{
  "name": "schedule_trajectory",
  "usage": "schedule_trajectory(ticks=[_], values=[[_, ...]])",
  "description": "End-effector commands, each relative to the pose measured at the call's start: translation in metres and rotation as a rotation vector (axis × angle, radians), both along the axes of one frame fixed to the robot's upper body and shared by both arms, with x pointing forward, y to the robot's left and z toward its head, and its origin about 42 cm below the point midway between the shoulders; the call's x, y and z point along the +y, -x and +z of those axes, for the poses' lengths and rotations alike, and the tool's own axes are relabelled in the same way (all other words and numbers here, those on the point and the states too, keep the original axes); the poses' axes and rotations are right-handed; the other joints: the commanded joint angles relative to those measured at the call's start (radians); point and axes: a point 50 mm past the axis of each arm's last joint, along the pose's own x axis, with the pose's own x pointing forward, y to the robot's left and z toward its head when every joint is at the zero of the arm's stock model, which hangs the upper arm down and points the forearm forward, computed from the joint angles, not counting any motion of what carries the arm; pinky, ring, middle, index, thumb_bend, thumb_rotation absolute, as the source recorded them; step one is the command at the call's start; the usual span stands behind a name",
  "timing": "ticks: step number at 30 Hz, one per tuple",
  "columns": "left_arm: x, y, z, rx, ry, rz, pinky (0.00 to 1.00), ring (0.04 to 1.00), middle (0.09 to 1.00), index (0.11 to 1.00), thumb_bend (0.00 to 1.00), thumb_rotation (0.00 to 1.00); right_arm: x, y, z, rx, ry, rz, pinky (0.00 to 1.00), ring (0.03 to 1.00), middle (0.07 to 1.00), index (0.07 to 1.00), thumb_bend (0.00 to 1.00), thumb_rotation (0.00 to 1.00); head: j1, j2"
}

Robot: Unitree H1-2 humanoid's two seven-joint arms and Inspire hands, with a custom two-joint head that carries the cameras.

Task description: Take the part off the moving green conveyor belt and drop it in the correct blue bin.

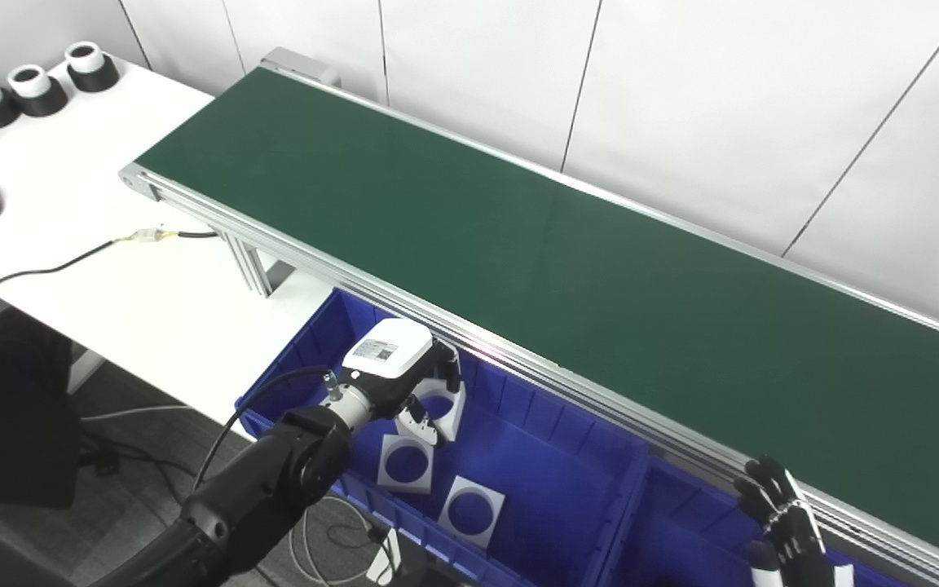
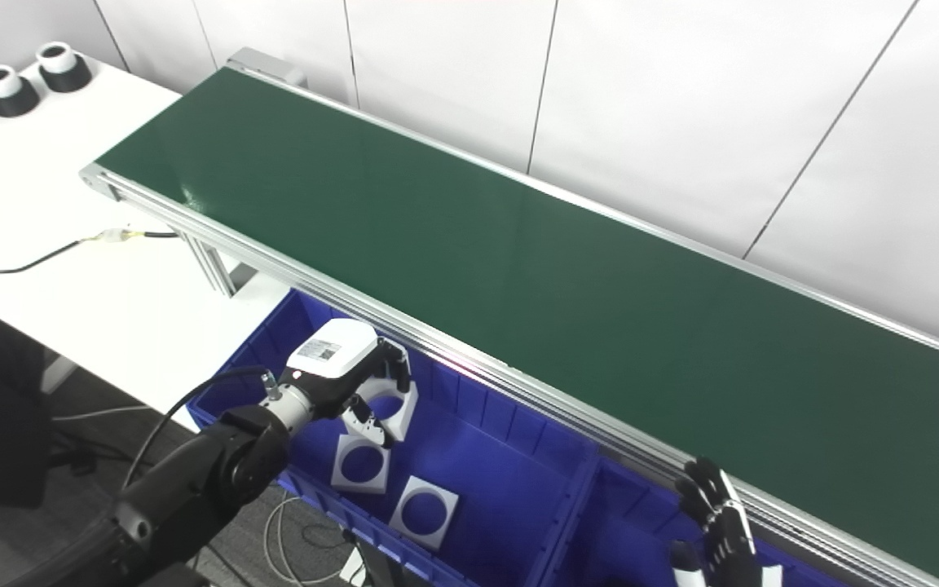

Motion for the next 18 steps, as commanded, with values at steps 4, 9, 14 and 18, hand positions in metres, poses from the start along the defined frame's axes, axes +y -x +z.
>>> schedule_trajectory(ticks=[4, 9, 14, 18], values=[[0.0057, -0.0067, 0.0119, -0.011, -0.052, -0.066, 0.53, 0.624, 0.642, 0.607, 1.0, 0.35, 0.002, -0.0047, 0.0127, -0.084, -0.022, 0.01, 0.77, 0.8, 0.839, 0.863, 0.76, 0.87, -0.001, 0.003], [0.0064, -0.0072, 0.0128, 0.006, -0.061, -0.079, 0.58, 0.668, 0.666, 0.626, 1.0, 0.41, 0.0018, -0.0042, 0.0123, -0.082, -0.022, 0.011, 0.77, 0.805, 0.843, 0.864, 0.77, 0.86, -0.001, 0.003], [0.0059, -0.0071, 0.0133, 0.007, -0.06, -0.086, 0.57, 0.662, 0.661, 0.617, 1.0, 0.42, 0.002, -0.0043, 0.012, -0.083, -0.016, 0.006, 0.77, 0.8, 0.837, 0.861, 0.77, 0.87, -0.001, 0.003], [0.0003, -0.0042, 0.0203, -0.022, -0.041, -0.099, 0.57, 0.644, 0.65, 0.609, 1.0, 0.39, 0.0015, -0.0031, 0.0127, -0.084, -0.018, 0.006, 0.77, 0.801, 0.836, 0.862, 0.78, 0.87, -0.012, 0.011]])
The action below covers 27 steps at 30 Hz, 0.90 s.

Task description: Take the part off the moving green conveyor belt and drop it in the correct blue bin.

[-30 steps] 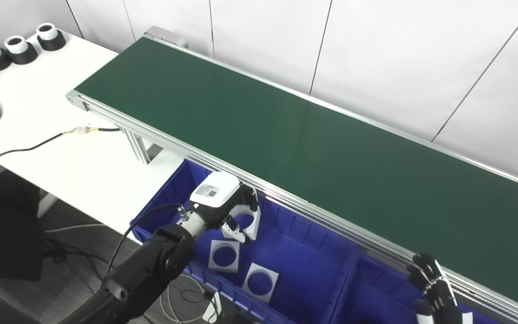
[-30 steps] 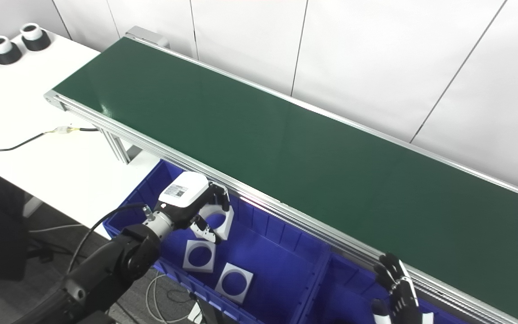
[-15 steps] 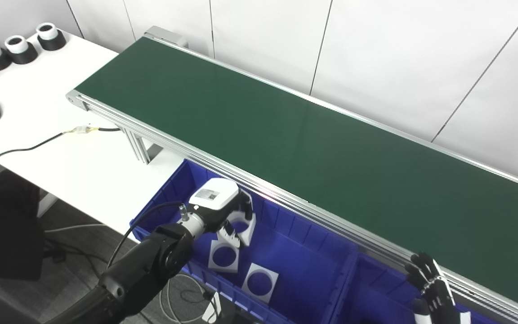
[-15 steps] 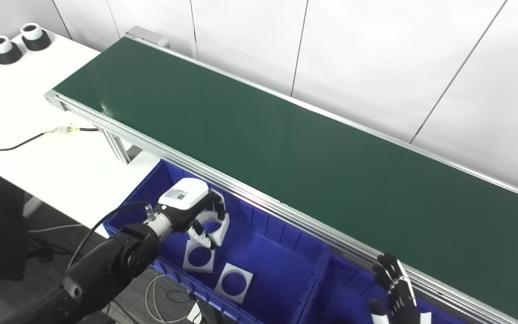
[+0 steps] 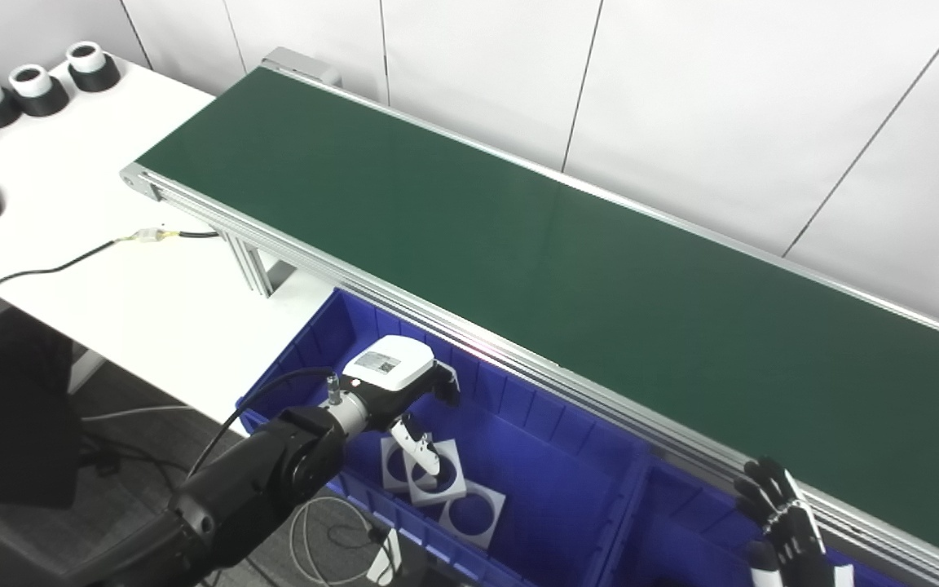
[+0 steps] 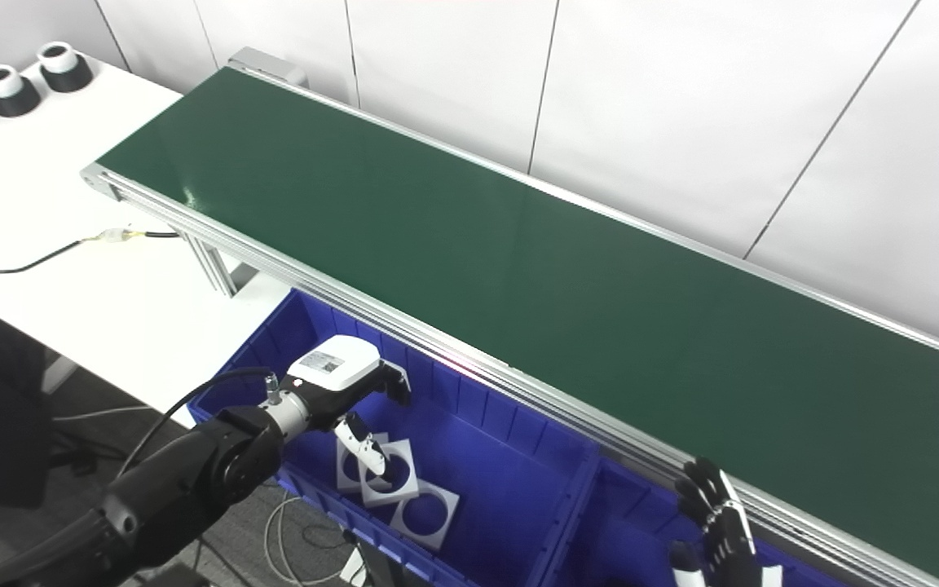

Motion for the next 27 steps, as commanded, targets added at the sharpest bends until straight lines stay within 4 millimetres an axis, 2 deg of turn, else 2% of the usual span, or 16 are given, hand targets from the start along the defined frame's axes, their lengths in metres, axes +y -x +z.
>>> schedule_trajectory(ticks=[1, 6, 8, 10, 12, 13, 16, 17, 18, 19, 20, 21, 22, 25, 27], values=[[-0.003, -0.005, 0.019, -0.092, 0.013, -0.028, 0.56, 0.638, 0.647, 0.607, 1.0, 0.39, 0.001, -0.003, 0.013, -0.085, -0.02, 0.007, 0.77, 0.801, 0.836, 0.862, 0.78, 0.87, -0.009, 0.008], [-0.034, 0.013, 0.047, -0.226, 0.122, -0.146, 0.53, 0.598, 0.616, 0.59, 1.0, 0.39, 0.0, -0.002, 0.014, -0.082, -0.037, 0.009, 0.78, 0.804, 0.839, 0.864, 0.8, 0.86, -0.055, 0.026], [-0.046, 0.02, 0.054, -0.263, 0.18, -0.183, 0.53, 0.592, 0.613, 0.587, 1.0, 0.38, -0.001, -0.002, 0.013, -0.077, -0.039, 0.011, 0.78, 0.804, 0.838, 0.862, 0.8, 0.85, -0.072, 0.024], [-0.066, 0.029, 0.058, -0.302, 0.27, -0.238, 0.51, 0.58, 0.607, 0.584, 1.0, 0.37, -0.002, -0.002, 0.011, -0.07, -0.034, 0.012, 0.78, 0.804, 0.837, 0.861, 0.78, 0.85, -0.084, 0.023], [-0.09, 0.038, 0.062, -0.34, 0.362, -0.292, 0.51, 0.574, 0.607, 0.585, 1.0, 0.4, -0.002, -0.002, 0.009, -0.064, -0.029, 0.014, 0.77, 0.801, 0.838, 0.862, 0.78, 0.85, -0.092, 0.022], [-0.098, 0.041, 0.063, -0.356, 0.391, -0.311, 0.51, 0.571, 0.606, 0.589, 1.0, 0.46, -0.002, -0.002, 0.009, -0.062, -0.027, 0.014, 0.77, 0.8, 0.838, 0.862, 0.77, 0.85, -0.092, 0.022], [-0.122, 0.047, 0.069, -0.399, 0.505, -0.354, 0.5, 0.569, 0.608, 0.619, 0.98, 0.56, 0.001, -0.004, 0.005, -0.055, -0.018, 0.013, 0.77, 0.798, 0.838, 0.858, 0.78, 0.86, -0.18, 0.026], [-0.127, 0.047, 0.07, -0.41, 0.53, -0.362, 0.49, 0.562, 0.603, 0.623, 0.97, 0.56, 0.002, -0.004, 0.005, -0.053, -0.017, 0.013, 0.77, 0.799, 0.839, 0.857, 0.79, 0.86, -0.18, 0.026], [-0.134, 0.047, 0.073, -0.424, 0.573, -0.37, 0.49, 0.56, 0.602, 0.624, 0.97, 0.56, 0.005, -0.005, 0.004, -0.051, -0.025, 0.014, 0.77, 0.799, 0.839, 0.856, 0.79, 0.87, -0.249, 0.031], [-0.137, 0.046, 0.075, -0.433, 0.6, -0.375, 0.48, 0.559, 0.602, 0.63, 0.95, 0.56, 0.008, -0.005, 0.004, -0.049, -0.031, 0.015, 0.78, 0.804, 0.838, 0.855, 0.8, 0.86, -0.249, 0.031], [-0.141, 0.045, 0.078, -0.443, 0.632, -0.38, 0.48, 0.559, 0.602, 0.633, 0.94, 0.56, 0.013, -0.005, 0.003, -0.048, -0.034, 0.019, 0.78, 0.806, 0.838, 0.855, 0.8, 0.85, -0.341, 0.032], [-0.144, 0.044, 0.081, -0.45, 0.653, -0.384, 0.48, 0.564, 0.606, 0.635, 0.93, 0.55, 0.016, -0.005, 0.003, -0.048, -0.035, 0.022, 0.78, 0.808, 0.838, 0.855, 0.8, 0.85, -0.341, 0.032], [-0.144, 0.042, 0.083, -0.456, 0.669, -0.386, 0.49, 0.566, 0.607, 0.636, 0.93, 0.55, 0.023, -0.005, 0.001, -0.045, -0.035, 0.025, 0.77, 0.808, 0.838, 0.855, 0.8, 0.84, -0.446, 0.029], [-0.139, 0.035, 0.084, -0.458, 0.702, -0.383, 0.48, 0.573, 0.606, 0.637, 0.92, 0.53, 0.043, -0.005, -0.003, -0.035, -0.041, 0.024, 0.76, 0.807, 0.835, 0.846, 0.83, 0.84, -0.584, 0.012], [-0.133, 0.031, 0.077, -0.449, 0.725, -0.372, 0.48, 0.575, 0.611, 0.64, 0.93, 0.51, 0.056, -0.005, -0.006, -0.034, -0.034, 0.016, 0.75, 0.8, 0.836, 0.842, 0.84, 0.85, -0.679, -0.009]])
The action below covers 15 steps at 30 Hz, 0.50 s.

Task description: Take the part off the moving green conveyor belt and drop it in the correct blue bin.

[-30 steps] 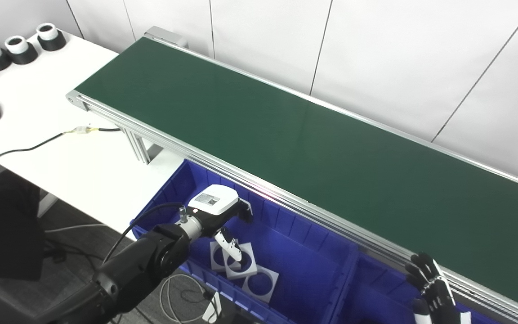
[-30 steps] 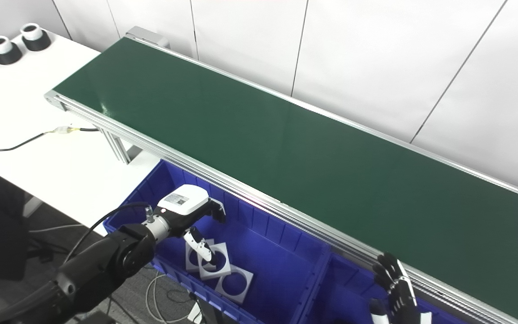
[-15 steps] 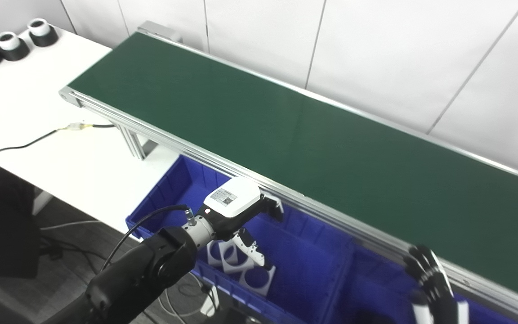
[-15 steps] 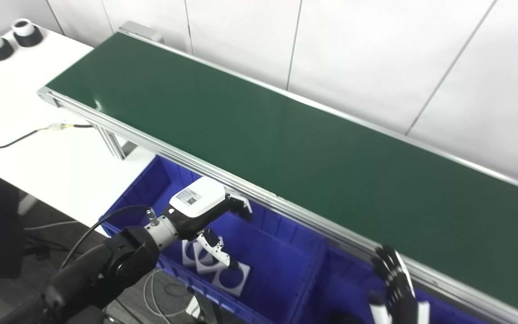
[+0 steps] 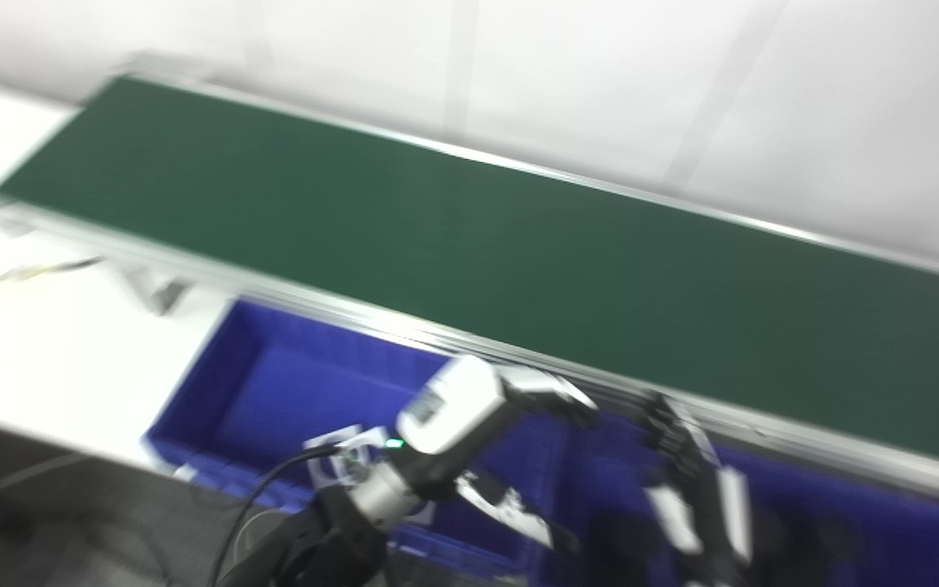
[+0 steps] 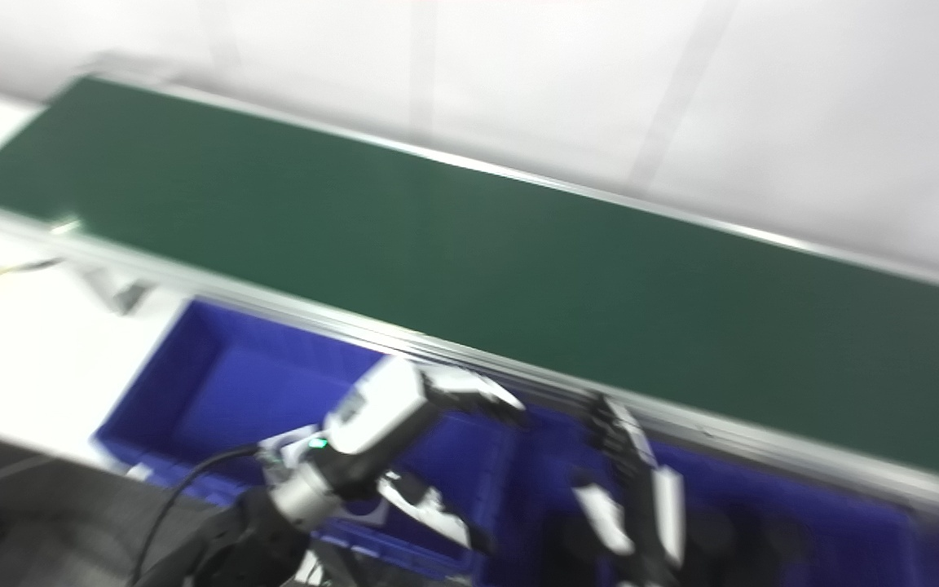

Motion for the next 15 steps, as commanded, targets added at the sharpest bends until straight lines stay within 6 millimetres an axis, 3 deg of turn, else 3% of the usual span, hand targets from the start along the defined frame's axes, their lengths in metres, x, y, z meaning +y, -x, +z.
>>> schedule_trajectory(ticks=[1, 2, 6, 11, 15], values=[[0.007, -0.006, 0.003, -0.04, 0.046, -0.013, 0.48, 0.576, 0.616, 0.645, 0.93, 0.51, 0.018, -0.009, 0.011, -0.087, -0.021, -0.001, 0.75, 0.798, 0.836, 0.842, 0.85, 0.86, -0.066, -0.016], [0.012, -0.008, -0.005, -0.024, 0.052, -0.009, 0.48, 0.577, 0.618, 0.646, 0.93, 0.51, 0.024, -0.009, 0.009, -0.084, -0.015, 0.0, 0.75, 0.797, 0.836, 0.842, 0.85, 0.86, -0.136, -0.036], [0.027, -0.013, -0.035, 0.048, 0.049, 0.016, 0.49, 0.607, 0.646, 0.672, 0.9, 0.48, 0.043, -0.012, 0.0, -0.067, 0.0, -0.006, 0.74, 0.791, 0.846, 0.838, 0.86, 0.87, -0.251, -0.088], [0.041, -0.008, -0.056, 0.107, 0.019, 0.009, 0.51, 0.628, 0.669, 0.686, 0.89, 0.43, 0.057, -0.015, -0.006, -0.051, 0.0, -0.003, 0.75, 0.817, 0.861, 0.843, 0.85, 0.86, -0.307, -0.122], [0.043, -0.007, -0.063, 0.122, 0.016, 0.001, 0.52, 0.629, 0.67, 0.684, 0.89, 0.41, 0.06, -0.016, -0.009, -0.045, 0.004, -0.005, 0.77, 0.818, 0.863, 0.849, 0.84, 0.85, -0.308, -0.131]])
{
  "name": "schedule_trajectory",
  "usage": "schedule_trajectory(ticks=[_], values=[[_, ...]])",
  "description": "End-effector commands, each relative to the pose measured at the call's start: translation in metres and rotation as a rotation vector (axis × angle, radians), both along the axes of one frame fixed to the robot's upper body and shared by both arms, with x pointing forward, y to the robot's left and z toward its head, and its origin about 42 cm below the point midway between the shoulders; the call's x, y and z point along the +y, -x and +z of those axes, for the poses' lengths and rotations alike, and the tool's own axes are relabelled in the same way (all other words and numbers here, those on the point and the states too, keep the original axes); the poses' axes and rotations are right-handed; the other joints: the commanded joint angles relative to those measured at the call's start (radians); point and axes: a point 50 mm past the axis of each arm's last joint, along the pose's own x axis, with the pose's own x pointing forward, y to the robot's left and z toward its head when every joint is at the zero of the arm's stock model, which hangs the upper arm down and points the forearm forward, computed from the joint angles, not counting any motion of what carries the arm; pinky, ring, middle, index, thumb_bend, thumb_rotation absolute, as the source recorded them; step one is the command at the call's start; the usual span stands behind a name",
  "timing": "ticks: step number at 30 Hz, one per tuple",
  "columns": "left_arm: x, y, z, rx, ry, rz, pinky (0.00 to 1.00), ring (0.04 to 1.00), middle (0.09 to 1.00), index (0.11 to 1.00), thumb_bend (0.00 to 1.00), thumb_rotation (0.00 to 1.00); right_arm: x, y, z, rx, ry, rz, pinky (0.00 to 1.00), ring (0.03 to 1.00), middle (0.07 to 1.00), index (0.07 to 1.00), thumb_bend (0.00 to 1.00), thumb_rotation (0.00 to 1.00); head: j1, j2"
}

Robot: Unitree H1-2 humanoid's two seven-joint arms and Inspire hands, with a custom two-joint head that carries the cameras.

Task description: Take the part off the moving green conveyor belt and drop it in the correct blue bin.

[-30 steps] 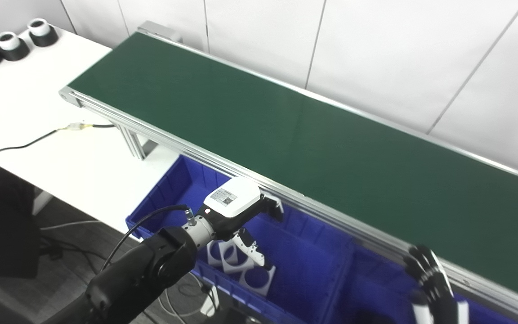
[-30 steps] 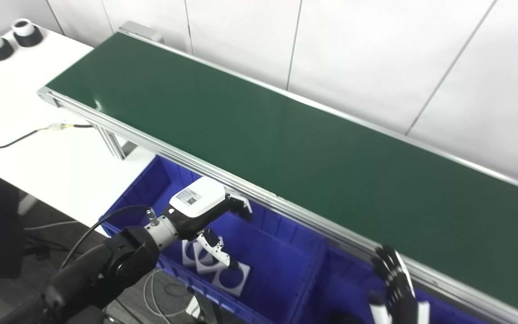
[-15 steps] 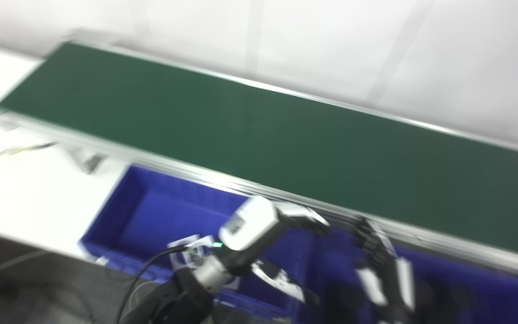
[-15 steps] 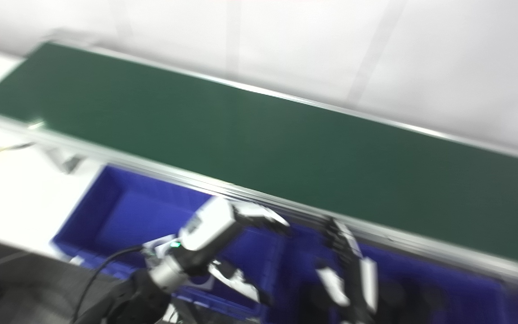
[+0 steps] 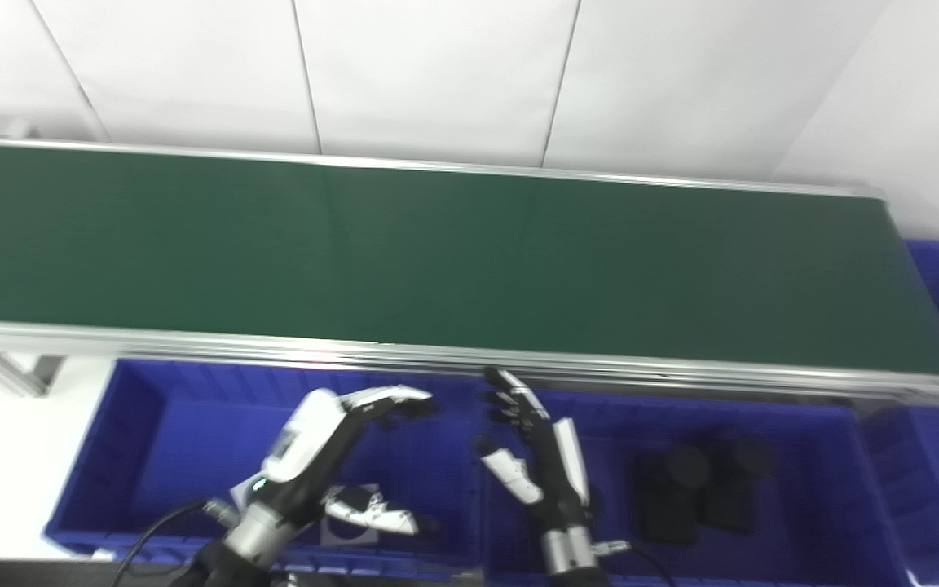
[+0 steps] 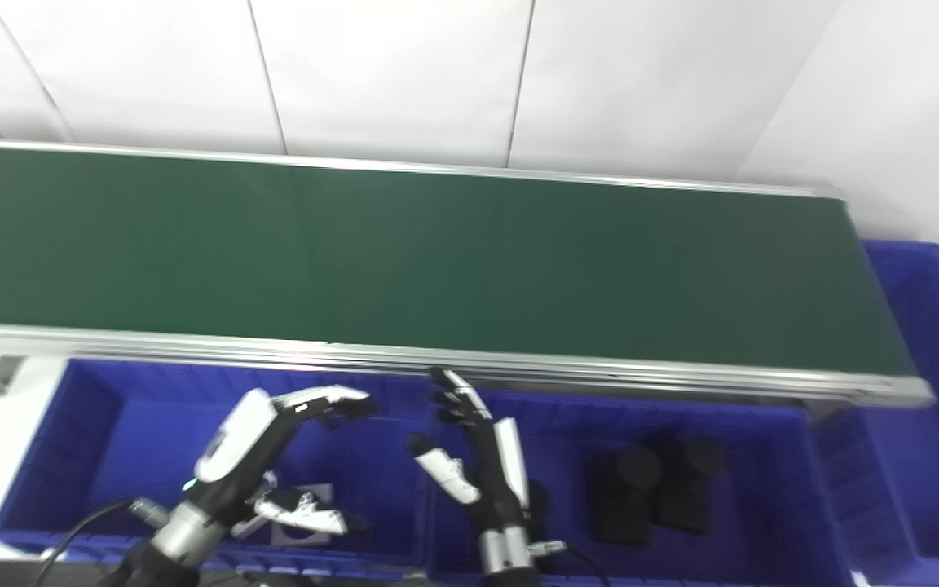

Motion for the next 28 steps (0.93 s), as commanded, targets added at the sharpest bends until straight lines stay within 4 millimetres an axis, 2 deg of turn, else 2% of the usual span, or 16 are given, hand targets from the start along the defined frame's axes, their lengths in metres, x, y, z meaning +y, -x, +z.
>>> schedule_trajectory(ticks=[1, 16, 21, 28], values=[[-0.002, -0.008, 0.01, -0.064, 0.054, -0.006, 0.53, 0.632, 0.672, 0.686, 0.89, 0.41, 0.006, -0.007, 0.01, -0.07, -0.039, -0.005, 0.78, 0.817, 0.866, 0.853, 0.85, 0.85, 0.006, 0.0], [-0.017, 0.004, 0.006, -0.025, 0.083, -0.029, 0.53, 0.642, 0.672, 0.68, 0.91, 0.39, -0.005, 0.0, 0.008, -0.065, -0.035, -0.004, 0.77, 0.805, 0.859, 0.848, 0.87, 0.86, 0.086, 0.004], [-0.022, 0.006, 0.005, 0.014, 0.129, -0.012, 0.54, 0.652, 0.679, 0.68, 0.91, 0.38, -0.01, 0.001, 0.009, -0.069, -0.033, 0.002, 0.78, 0.808, 0.861, 0.847, 0.84, 0.86, 0.129, 0.008], [-0.026, 0.008, 0.002, 0.104, 0.253, 0.041, 0.65, 0.749, 0.76, 0.725, 0.87, 0.4, -0.018, 0.004, 0.012, -0.073, -0.041, -0.003, 0.75, 0.808, 0.859, 0.841, 0.84, 0.85, 0.192, 0.016]])
